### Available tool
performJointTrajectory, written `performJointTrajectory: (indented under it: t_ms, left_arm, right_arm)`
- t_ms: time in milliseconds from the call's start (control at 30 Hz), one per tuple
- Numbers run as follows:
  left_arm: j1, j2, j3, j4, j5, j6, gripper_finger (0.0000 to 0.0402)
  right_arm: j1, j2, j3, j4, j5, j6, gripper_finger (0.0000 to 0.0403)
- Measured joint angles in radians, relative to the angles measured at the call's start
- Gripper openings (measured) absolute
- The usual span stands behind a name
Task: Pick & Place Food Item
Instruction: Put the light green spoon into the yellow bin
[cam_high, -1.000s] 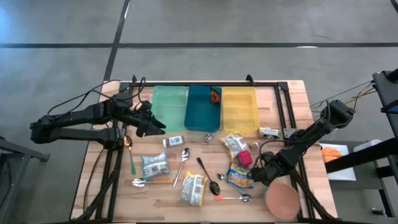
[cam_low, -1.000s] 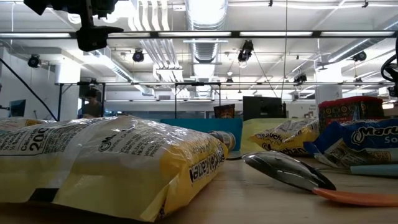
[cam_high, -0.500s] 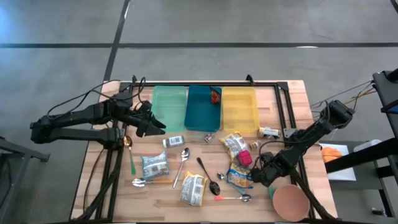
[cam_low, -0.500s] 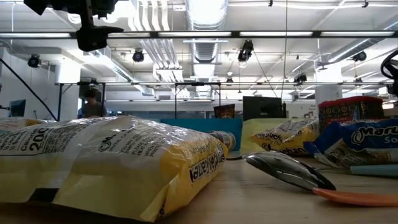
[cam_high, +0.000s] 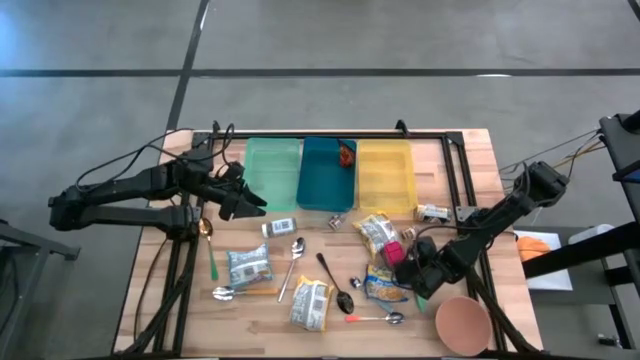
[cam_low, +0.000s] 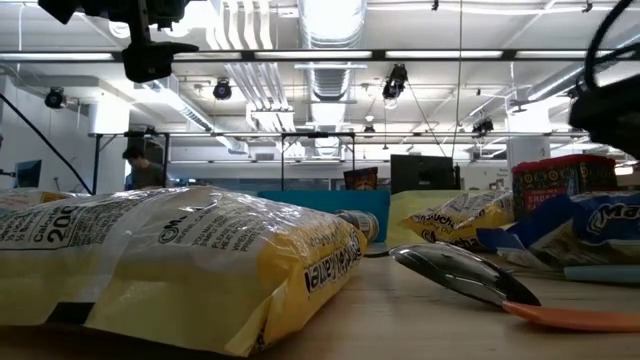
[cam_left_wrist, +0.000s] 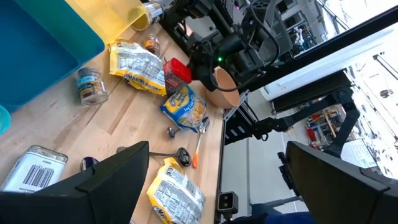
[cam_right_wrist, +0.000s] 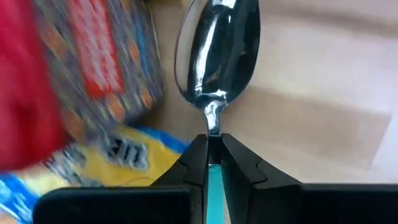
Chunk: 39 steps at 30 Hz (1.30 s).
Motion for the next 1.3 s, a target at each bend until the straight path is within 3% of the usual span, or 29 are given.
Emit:
performJointTrajectory:
  t_ms: [167,400,600,733,967,1300]
  left_arm:
    - [0.0,0.0,0.0,0.0,0.0,0.0,0.0385]
    - [0.0,0.0,0.0,0.0,0.0,-0.004,0.0385]
    - [0.0,0.0,0.0,0.0,0.0,-0.004,0.0385]
    - [0.0,0.0,0.0,0.0,0.0,-0.005,0.0385]
    - [0.0,0.0,0.0,0.0,-0.004,-0.02,0.0385]
    - [0.0,0.0,0.0,0.005,-0.005,-0.049,0.0385]
  right_arm:
    - [-0.006,-0.055,0.037,-0.089,0.052,-0.003,0.002]
    - [-0.038,-0.164,0.145,-0.401,0.082,-0.025,0.002]
    - [-0.143,-0.272,0.23,-0.529,0.21,-0.165,0.002]
    - [-0.287,-0.328,0.249,-0.537,0.234,-0.325,0.002]
    - [-0.637,-0.376,0.255,-0.508,0.223,-0.647,0.002]
    - [-1.164,-0.336,0.255,-0.111,-0.002,-1.15,0.002]
